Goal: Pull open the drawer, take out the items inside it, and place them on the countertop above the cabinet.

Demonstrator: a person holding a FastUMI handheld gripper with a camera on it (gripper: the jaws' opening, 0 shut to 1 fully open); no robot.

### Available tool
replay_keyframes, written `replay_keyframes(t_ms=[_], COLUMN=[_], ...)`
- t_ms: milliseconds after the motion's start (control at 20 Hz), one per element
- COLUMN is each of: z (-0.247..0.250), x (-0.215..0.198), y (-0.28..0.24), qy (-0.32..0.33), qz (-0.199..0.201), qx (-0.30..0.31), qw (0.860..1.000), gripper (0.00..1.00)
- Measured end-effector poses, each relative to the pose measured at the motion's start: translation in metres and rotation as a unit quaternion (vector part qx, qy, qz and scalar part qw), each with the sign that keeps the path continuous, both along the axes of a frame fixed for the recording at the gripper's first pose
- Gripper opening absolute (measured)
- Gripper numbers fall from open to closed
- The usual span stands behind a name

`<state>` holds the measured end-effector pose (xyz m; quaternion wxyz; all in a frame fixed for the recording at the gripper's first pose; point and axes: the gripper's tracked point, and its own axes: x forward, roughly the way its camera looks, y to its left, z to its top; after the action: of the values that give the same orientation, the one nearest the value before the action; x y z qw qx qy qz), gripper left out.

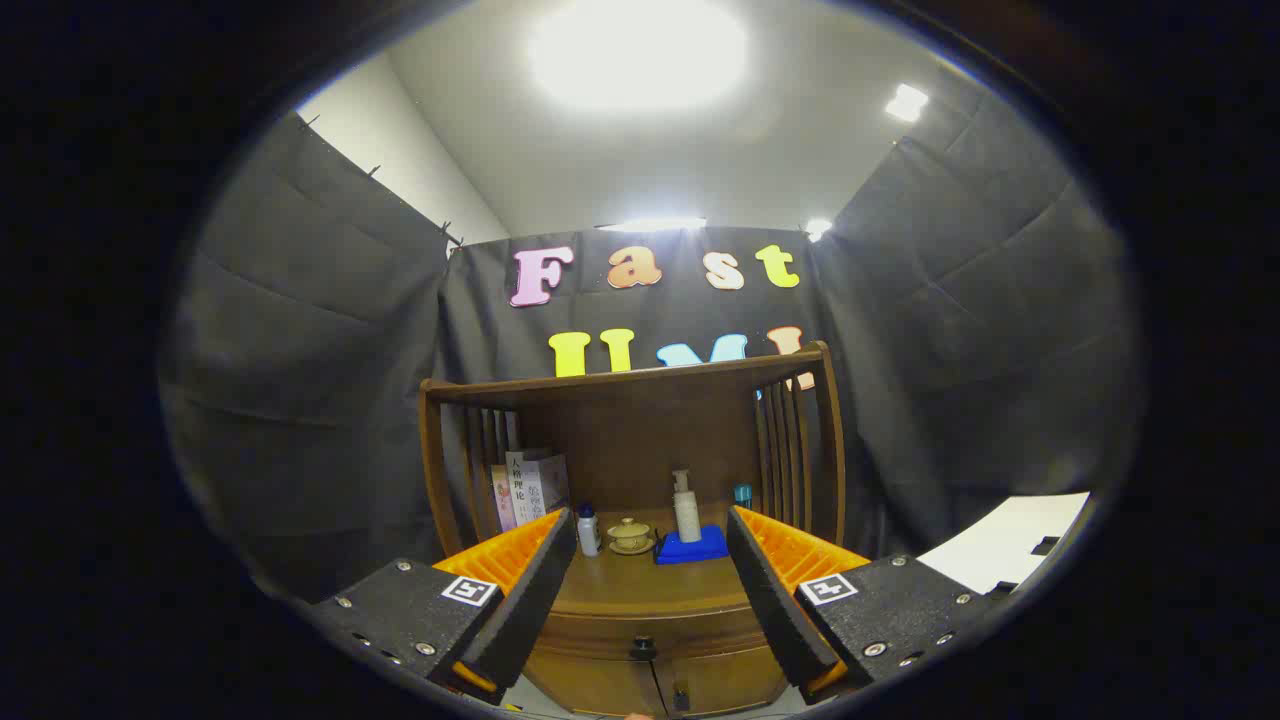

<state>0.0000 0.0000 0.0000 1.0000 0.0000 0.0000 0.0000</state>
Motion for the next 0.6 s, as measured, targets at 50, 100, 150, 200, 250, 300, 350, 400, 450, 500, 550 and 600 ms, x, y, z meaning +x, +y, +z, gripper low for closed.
replay_keyframes(t_ms=[50,100,150,200,250,300,350,400,450,500,550,600], z=[-0.002,-0.004,-0.005,-0.005,-0.007,-0.008,-0.009,-0.011,-0.013,-0.014,-0.017,-0.019], x=[0.001,0.002,0.003,0.004,0.005,0.006,0.006,0.007,0.008,0.009,0.010,0.011], y=[-0.003,-0.006,-0.009,-0.012,-0.014,-0.015,-0.016,-0.016,-0.016,-0.016,-0.017,-0.017], qy=[0.003,0.006,0.007,0.007,0.007,0.008,0.009,0.012,0.013,0.015,0.017,0.019], qz=[-0.002,-0.004,-0.007,-0.010,-0.012,-0.014,-0.015,-0.015,-0.014,-0.013,-0.013,-0.012], qx=[0.005,0.008,0.008,0.007,0.006,0.006,0.007,0.010,0.012,0.014,0.015,0.016], qw=[1.000,1.000,1.000,1.000,1.000,1.000,1.000,1.000,1.000,1.000,1.000,1.000], gripper=[0.94,0.94,0.94,0.94,0.94,0.94,0.94,0.93,0.94,0.94,0.95,0.95])
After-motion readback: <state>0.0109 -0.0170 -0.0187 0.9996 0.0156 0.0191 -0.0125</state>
